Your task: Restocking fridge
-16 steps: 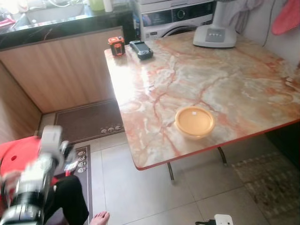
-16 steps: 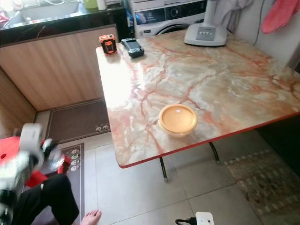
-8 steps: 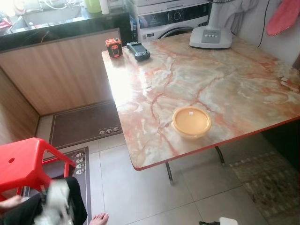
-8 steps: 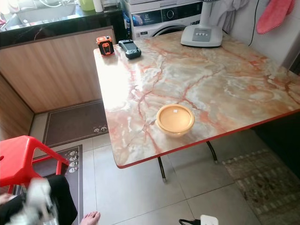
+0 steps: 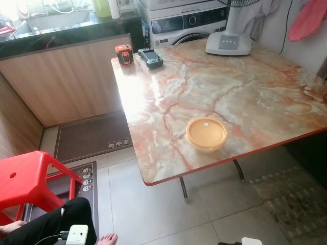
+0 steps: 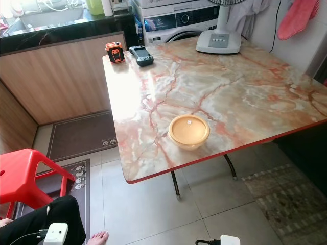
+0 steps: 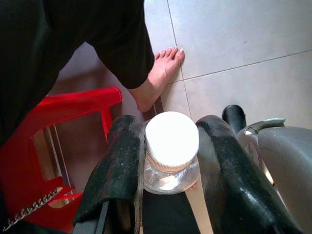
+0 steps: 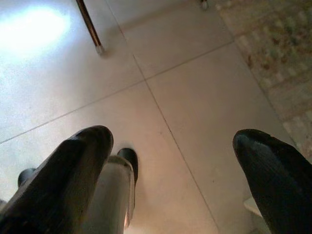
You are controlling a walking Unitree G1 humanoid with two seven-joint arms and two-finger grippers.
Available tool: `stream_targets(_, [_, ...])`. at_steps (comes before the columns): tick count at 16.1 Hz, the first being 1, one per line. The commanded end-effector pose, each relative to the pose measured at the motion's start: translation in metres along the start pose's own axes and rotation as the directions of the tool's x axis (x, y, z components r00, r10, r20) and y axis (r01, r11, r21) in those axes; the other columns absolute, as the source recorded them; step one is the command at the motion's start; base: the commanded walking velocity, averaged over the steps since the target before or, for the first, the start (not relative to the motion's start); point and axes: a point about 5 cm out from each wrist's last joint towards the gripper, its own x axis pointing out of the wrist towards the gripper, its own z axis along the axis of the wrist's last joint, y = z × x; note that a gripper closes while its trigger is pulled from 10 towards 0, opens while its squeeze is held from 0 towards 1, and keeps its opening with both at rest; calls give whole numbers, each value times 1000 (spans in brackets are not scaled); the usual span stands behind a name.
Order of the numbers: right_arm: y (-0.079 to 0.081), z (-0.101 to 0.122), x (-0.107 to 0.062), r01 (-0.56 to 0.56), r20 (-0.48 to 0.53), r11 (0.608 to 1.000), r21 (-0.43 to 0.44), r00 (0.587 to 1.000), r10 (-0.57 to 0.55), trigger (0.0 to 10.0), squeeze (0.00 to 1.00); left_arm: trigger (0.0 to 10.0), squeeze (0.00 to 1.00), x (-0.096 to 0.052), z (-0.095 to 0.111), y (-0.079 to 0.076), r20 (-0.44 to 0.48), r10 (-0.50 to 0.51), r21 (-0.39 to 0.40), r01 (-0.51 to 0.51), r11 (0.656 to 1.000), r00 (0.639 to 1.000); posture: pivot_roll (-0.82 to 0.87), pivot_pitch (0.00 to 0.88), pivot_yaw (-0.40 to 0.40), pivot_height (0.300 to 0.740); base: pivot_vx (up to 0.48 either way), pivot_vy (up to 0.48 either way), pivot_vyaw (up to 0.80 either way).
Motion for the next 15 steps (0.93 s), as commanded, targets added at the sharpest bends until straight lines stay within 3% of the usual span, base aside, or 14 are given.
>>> stream_targets(1, [2, -2, -2, 1, 21, 1000, 20, 1000, -1, 10000, 0, 10000, 0, -1, -5, 2, -19, 7, 23, -7, 1000, 1000, -40, 16, 87, 740, 0, 0, 0])
stream_targets(2, [2, 1, -3, -3, 60, 1000, 29, 998, 1, 10000, 0, 10000, 0, 0, -4, 1, -17, 1, 35, 0, 999, 1000, -47, 18, 90, 740, 0, 0, 0])
stream_targets(3, [-44, 80, 18, 35, 288, 999, 41, 957, -45, 10000, 0, 10000, 0, 0, -4, 1, -17, 0, 36, 1, 999, 1000, -56, 19, 93, 740, 0, 0, 0])
stream_targets(4, [-66, 122, 18, 30, 447, 997, 66, 893, -57, 10000, 0, 10000, 0, 0, -3, 1, -15, -3, 42, 4, 999, 1000, -67, 21, 98, 740, 0, 0, 0])
stream_targets(5, [-67, 131, 14, 17, 516, 997, 75, 855, -53, 10000, 0, 10000, 0, 0, -3, 0, -15, -11, 48, 12, 999, 1000, -70, 22, 100, 740, 0, 0, 0])
stream_targets(10, [-58, 140, 5, -51, 622, 997, 54, 783, 6, 10000, 0, 10000, 0, 0, -4, -3, -11, -20, 49, 20, 999, 1000, -62, 22, 96, 740, 0, 0, 0])
stream_targets(11, [-57, 144, -3, -131, 676, 991, 5, 731, 93, 10000, 0, 10000, 0, 0, -5, -3, -11, -17, 43, 18, 999, 1000, -56, 23, 91, 740, 0, 0, 0])
stream_targets(12, [-56, 144, -5, -157, 681, 987, -17, 721, 127, 10000, 0, 10000, 0, -1, -5, -3, -13, -17, 44, 17, 999, 1000, -56, 23, 91, 740, 0, 0, 0])
stream_targets(14, [-49, 131, -15, -300, 616, 929, -214, 697, 367, 10000, 0, 10000, 0, -2, -12, -1, -30, -13, 48, 15, 999, 999, -70, 21, 92, 740, 0, 0, 0])
stream_targets(15, [-49, 130, -17, -312, 603, 918, -244, 693, 395, 10000, 0, 10000, 0, -2, -14, -1, -34, -12, 49, 14, 999, 999, -72, 21, 91, 740, 0, 0, 0])
